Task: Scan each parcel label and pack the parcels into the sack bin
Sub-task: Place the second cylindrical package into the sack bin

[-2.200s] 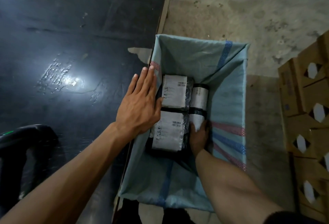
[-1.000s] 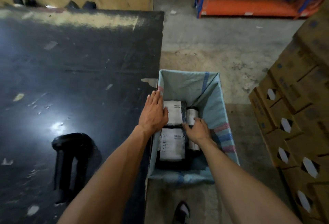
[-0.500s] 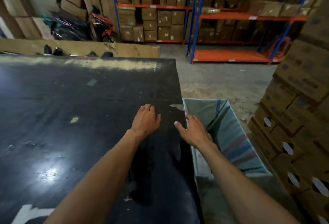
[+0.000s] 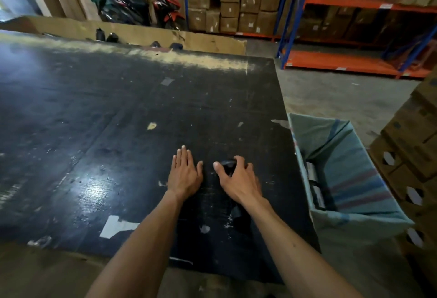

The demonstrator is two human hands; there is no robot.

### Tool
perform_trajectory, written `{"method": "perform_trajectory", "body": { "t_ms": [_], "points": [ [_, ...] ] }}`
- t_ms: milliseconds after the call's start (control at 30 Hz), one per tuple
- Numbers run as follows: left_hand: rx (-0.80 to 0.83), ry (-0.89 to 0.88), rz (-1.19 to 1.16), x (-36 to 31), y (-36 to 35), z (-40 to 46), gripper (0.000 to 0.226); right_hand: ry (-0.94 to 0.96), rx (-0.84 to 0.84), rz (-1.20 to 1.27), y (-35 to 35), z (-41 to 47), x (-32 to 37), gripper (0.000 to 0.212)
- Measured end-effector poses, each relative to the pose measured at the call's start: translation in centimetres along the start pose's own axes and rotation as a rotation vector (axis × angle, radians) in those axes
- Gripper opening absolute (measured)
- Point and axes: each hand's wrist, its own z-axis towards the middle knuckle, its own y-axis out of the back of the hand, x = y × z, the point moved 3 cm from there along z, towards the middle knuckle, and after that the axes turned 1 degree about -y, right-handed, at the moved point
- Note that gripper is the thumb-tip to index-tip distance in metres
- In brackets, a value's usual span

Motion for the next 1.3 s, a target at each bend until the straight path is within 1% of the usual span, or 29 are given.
{"method": "perform_trajectory", "body": {
  "t_ms": [133, 333, 467, 667, 767, 900, 1033, 1133, 1300],
  "points": [
    [0.002, 0.006, 0.01, -0.1, 0.0, 0.2, 0.071, -0.129, -0.032, 0.12, -1.3, 0.4, -0.3, 0.084],
    [0.021, 0.001, -0.006, 0.1, -0.1, -0.2, 0.07, -0.105, -0.082, 0.202, -1.5, 1.1, -0.4, 0.076],
    [0.018, -0.002, -0.009, 0.1, -0.2, -0.2, 0.071, -0.116, -0.174, 0.191, 1.7, 3.6, -1.6, 0.07],
    [0.016, -0.003, 0.014, -0.3, 0.1, -0.1, 0.07, -0.191, -0.276, 0.166, 7.6, 8.3, -4.2, 0.065],
    [0.023, -0.001, 0.018, -0.5, 0.3, -0.2, 0.069, -0.205, -0.318, 0.158, 9.2, 10.1, -5.5, 0.071],
    [0.025, 0.007, 0.008, -0.4, 0.4, -0.3, 0.069, -0.237, -0.317, 0.149, 10.0, 11.8, -7.0, 0.082],
    [0.025, 0.002, -0.006, -0.4, 0.3, -0.1, 0.069, -0.225, -0.332, 0.188, 10.2, 12.8, -7.5, 0.082],
    [0.022, -0.002, 0.0, -0.4, 0.2, -0.1, 0.069, -0.225, -0.34, 0.169, 10.2, 13.2, -7.7, 0.082],
    [0.013, -0.006, 0.0, -0.2, 0.0, 0.1, 0.069, -0.26, -0.288, 0.171, 9.9, 12.3, -7.8, 0.084]
  ]
}}
